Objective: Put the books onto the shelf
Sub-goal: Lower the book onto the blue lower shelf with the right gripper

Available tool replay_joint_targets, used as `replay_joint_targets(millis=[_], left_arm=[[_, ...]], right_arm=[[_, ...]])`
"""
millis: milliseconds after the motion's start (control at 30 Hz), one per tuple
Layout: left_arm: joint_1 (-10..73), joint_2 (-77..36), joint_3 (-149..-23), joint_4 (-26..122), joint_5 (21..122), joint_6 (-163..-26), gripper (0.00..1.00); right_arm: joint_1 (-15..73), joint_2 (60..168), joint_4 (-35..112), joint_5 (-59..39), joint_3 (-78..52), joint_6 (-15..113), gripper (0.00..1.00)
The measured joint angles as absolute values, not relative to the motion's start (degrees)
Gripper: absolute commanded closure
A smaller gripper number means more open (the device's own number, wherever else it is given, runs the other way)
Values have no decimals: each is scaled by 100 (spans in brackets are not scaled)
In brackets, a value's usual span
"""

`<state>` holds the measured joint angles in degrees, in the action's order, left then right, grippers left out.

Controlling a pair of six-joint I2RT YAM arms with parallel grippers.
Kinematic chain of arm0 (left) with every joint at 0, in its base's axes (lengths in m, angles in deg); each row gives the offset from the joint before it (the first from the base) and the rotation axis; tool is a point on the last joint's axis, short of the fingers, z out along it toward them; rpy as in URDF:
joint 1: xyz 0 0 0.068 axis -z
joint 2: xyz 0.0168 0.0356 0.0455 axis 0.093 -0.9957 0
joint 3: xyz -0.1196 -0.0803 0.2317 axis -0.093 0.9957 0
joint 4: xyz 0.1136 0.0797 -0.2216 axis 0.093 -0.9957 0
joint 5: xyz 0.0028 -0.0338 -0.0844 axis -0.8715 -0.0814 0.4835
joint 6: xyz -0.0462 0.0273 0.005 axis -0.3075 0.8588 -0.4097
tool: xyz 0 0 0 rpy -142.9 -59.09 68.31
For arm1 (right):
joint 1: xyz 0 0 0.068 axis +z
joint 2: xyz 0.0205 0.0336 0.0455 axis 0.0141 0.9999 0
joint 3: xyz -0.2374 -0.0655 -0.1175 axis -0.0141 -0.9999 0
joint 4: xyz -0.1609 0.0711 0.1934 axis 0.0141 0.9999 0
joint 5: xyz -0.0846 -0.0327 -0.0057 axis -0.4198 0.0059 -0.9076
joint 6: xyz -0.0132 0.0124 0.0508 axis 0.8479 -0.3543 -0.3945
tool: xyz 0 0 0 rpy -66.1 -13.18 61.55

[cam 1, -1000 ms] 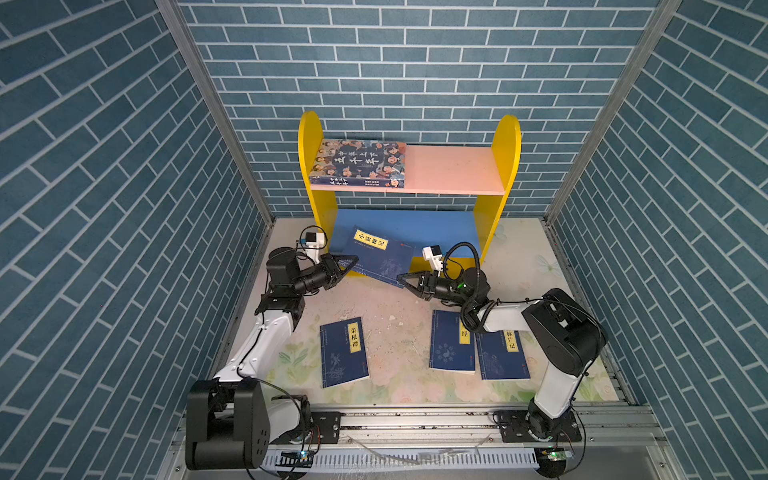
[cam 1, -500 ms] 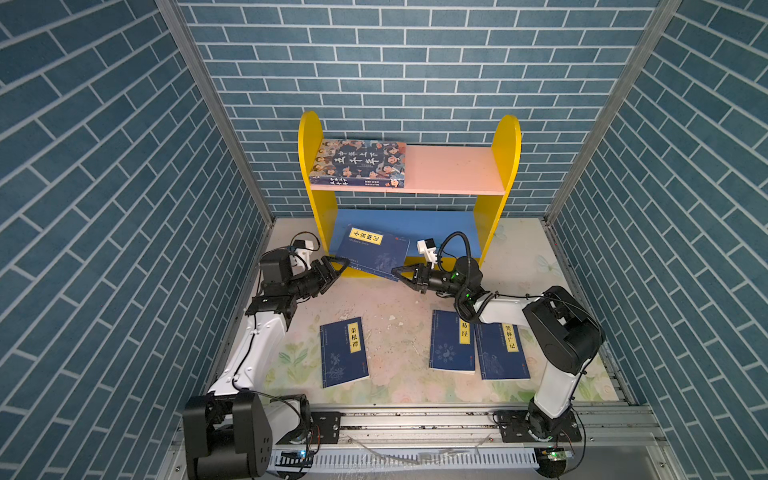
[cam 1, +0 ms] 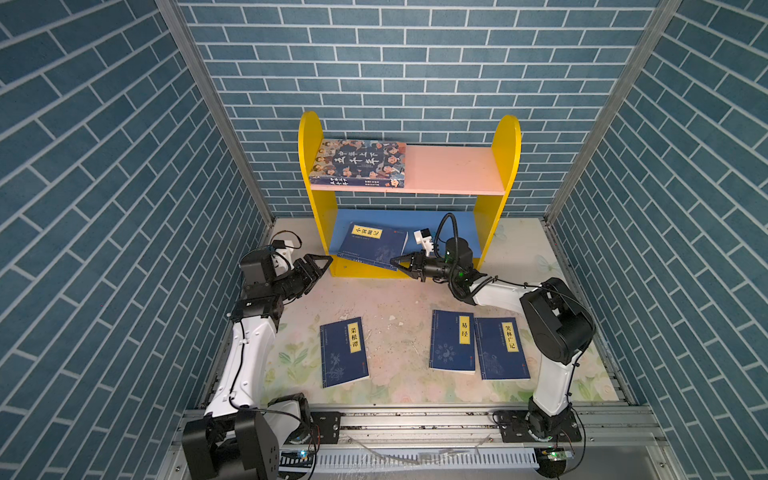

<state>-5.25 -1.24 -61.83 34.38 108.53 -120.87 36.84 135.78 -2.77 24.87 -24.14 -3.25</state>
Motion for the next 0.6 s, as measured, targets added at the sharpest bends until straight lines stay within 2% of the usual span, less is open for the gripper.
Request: replay_joint_targets(millis=[600], left_arm=[[-525,-238,-6207,3790,10990,-12229,31]], right_arm=[[3673,14461,1013,2631,-807,-11,100]])
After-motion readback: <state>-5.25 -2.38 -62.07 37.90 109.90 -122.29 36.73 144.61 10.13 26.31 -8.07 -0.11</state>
